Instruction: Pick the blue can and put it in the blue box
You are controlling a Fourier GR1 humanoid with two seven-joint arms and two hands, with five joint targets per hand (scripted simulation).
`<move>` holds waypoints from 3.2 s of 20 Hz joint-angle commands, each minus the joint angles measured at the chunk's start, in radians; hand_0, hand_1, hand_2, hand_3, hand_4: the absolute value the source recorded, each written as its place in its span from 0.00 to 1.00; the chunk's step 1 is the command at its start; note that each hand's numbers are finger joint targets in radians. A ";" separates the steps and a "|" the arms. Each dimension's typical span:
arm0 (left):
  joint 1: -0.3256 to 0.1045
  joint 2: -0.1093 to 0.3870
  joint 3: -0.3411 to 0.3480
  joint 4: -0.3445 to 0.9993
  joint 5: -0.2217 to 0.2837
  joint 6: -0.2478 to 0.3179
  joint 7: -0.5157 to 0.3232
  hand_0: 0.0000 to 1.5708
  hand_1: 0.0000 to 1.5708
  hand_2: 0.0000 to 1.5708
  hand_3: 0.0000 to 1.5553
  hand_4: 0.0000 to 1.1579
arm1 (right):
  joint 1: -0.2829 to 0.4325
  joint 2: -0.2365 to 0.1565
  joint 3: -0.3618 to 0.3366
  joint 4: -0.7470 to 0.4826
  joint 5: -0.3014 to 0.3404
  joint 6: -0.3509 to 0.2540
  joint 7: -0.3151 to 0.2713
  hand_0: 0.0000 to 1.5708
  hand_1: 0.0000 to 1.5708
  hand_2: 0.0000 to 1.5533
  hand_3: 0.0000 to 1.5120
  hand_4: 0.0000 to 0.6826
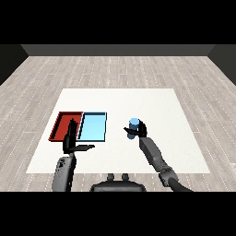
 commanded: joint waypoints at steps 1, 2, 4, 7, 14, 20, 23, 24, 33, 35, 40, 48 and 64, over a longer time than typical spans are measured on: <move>0.033 -0.006 -0.012 -0.042 -0.004 0.002 0.003 0.00 0.00 0.00 0.00 0.00 | -0.003 0.002 0.030 -0.024 -0.021 -0.044 -0.010 0.93 0.93 0.93 0.94 0.78; 0.063 -0.018 -0.034 -0.067 -0.035 0.025 -0.006 0.00 0.00 0.00 0.00 0.00 | 0.017 0.002 0.094 -0.034 -0.062 -0.074 -0.026 0.93 0.93 0.93 0.94 0.77; 0.023 0.004 -0.018 -0.039 -0.002 -0.014 0.026 0.00 0.00 0.00 0.00 0.00 | 0.036 0.002 0.116 -0.105 -0.040 -0.060 0.002 0.92 0.92 0.93 0.87 0.70; 0.073 -0.032 -0.048 0.000 -0.054 0.022 -0.066 0.00 0.00 0.00 0.00 0.00 | 0.074 0.002 0.149 -0.216 0.011 -0.107 0.028 0.93 0.93 0.95 0.89 0.66; -0.043 -0.017 -0.029 0.070 -0.025 -0.001 -0.018 0.00 0.00 0.00 0.00 0.00 | 0.071 0.002 0.155 -0.327 0.103 -0.142 0.054 0.93 0.93 0.95 0.90 0.76; -0.043 -0.044 -0.097 0.063 -0.016 -0.011 0.008 0.00 0.00 0.00 0.00 0.00 | -0.021 0.002 0.130 -0.304 0.088 -0.104 0.055 0.92 0.92 0.95 0.91 0.78; -0.040 -0.044 -0.143 0.033 -0.032 0.028 0.034 0.00 0.00 0.00 0.00 0.00 | -0.027 0.002 0.263 -0.386 0.044 -0.194 0.094 0.92 0.92 0.95 0.90 0.79; -0.041 -0.044 -0.146 0.032 -0.031 0.031 0.037 0.00 0.00 0.00 0.00 0.00 | 0.028 0.002 0.226 -0.465 0.106 -0.164 0.148 0.92 0.92 0.95 0.89 0.81; -0.150 -0.045 -0.242 0.077 0.004 0.124 0.078 0.00 0.00 0.00 0.00 0.00 | 0.214 -0.101 0.190 -0.690 0.127 -0.046 0.199 0.92 0.92 0.94 0.89 0.82; -0.057 -0.045 -0.303 0.042 0.017 0.134 0.051 0.00 0.00 0.00 0.00 0.00 | 0.178 -0.146 0.166 -0.765 0.107 -0.007 0.284 0.92 0.92 0.94 0.90 0.83; -0.150 -0.045 -0.323 0.103 0.065 0.146 0.072 0.00 0.00 0.00 0.00 0.00 | 0.187 -0.087 0.116 -0.704 0.155 0.023 0.211 0.94 0.94 0.95 0.91 0.82; -0.251 -0.037 -0.312 0.083 0.072 0.124 0.172 0.00 0.00 0.00 0.00 0.00 | 0.207 -0.009 0.144 -0.722 0.232 0.019 0.187 0.92 0.92 0.95 0.92 0.84; -0.412 -0.045 -0.456 0.380 0.218 0.277 0.065 0.00 0.00 0.00 0.00 0.00 | 0.116 0.002 0.186 -0.705 0.161 0.005 0.246 0.92 0.92 0.95 0.91 0.82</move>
